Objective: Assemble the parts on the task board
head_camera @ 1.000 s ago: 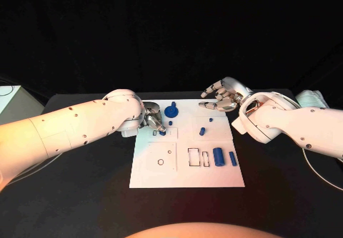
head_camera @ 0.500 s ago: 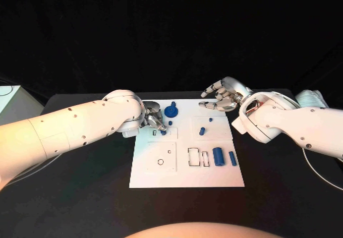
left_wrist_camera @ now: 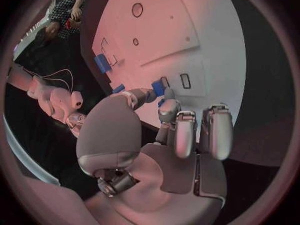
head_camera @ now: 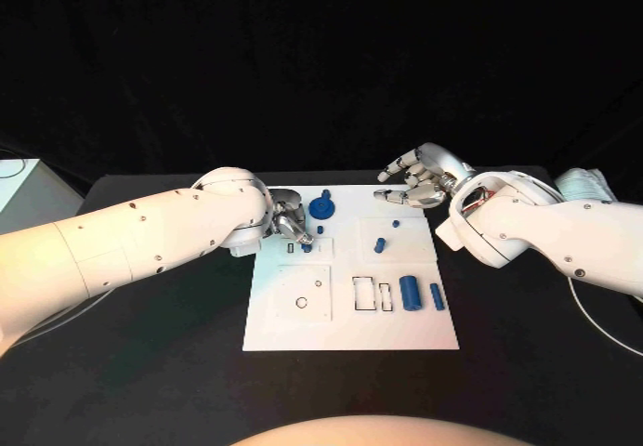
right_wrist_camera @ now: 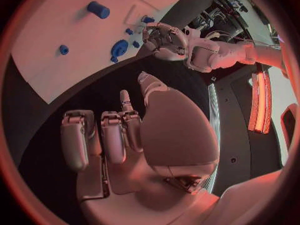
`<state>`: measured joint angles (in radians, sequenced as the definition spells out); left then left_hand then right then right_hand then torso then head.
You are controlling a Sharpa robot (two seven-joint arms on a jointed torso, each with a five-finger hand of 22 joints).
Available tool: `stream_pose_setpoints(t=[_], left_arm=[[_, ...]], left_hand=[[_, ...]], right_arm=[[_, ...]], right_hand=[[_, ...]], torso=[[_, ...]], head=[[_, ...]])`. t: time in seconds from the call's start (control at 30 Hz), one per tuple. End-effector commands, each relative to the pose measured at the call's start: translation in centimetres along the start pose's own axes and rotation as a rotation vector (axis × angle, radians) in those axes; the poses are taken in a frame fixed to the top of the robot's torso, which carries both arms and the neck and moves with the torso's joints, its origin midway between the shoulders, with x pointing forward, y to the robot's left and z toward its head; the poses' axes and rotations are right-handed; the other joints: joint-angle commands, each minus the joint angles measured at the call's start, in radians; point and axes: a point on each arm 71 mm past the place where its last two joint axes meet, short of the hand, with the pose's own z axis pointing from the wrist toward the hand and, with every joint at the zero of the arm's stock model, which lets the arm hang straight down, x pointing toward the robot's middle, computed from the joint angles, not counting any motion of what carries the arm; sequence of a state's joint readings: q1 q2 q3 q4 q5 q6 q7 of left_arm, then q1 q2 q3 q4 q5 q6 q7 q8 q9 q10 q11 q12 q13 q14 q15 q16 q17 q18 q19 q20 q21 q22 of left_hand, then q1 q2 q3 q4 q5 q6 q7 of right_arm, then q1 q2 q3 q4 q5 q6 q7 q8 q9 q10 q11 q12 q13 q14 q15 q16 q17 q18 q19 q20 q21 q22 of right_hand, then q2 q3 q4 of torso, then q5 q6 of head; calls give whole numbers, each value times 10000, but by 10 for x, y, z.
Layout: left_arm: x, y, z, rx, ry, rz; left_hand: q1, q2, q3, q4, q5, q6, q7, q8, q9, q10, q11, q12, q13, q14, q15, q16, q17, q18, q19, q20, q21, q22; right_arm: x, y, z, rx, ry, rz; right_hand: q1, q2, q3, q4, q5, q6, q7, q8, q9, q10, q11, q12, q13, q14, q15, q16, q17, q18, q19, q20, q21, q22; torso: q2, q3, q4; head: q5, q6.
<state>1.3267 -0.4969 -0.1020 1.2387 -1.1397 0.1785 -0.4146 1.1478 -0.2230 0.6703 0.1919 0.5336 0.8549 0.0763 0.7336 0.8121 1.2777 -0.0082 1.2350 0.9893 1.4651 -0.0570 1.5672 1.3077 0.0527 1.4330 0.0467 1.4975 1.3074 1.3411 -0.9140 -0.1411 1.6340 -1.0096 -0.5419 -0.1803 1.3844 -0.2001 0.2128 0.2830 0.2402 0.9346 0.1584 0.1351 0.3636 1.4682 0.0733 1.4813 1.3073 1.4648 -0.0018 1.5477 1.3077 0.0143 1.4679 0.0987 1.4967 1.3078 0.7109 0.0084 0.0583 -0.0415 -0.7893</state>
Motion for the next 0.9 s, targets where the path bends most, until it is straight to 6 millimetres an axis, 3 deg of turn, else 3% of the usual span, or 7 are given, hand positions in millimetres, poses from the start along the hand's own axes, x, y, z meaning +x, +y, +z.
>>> stream_pose_setpoints(t=[0.03,0.9], left_arm=[[0,-2,0,99,-143,460],[5,-6,4,110,-249,980]], left_hand=[[84,38,1951,-2031,30,104,-55,51,155,7,22,11,-17,1057,-47,36,2631,-84,61,14,53,727],[89,35,1951,-2034,29,108,-55,44,156,-1,22,-2,-36,1057,-47,36,2631,-82,54,14,50,717]], right_arm=[[1,0,0,-51,99,-37],[1,0,0,-41,118,-44]], right_hand=[[-62,-7,-7,31,59,-51,2,64,10,231,19,-32,1891,891,24,-37,1929,62,644,50,-43,2071],[-62,-7,-7,31,59,-51,2,64,10,231,19,-32,1891,891,24,-37,1929,62,644,50,-43,2071]], torso=[[1,6,-5],[11,10,-12]], head=[[-1,-2],[-20,-32]])
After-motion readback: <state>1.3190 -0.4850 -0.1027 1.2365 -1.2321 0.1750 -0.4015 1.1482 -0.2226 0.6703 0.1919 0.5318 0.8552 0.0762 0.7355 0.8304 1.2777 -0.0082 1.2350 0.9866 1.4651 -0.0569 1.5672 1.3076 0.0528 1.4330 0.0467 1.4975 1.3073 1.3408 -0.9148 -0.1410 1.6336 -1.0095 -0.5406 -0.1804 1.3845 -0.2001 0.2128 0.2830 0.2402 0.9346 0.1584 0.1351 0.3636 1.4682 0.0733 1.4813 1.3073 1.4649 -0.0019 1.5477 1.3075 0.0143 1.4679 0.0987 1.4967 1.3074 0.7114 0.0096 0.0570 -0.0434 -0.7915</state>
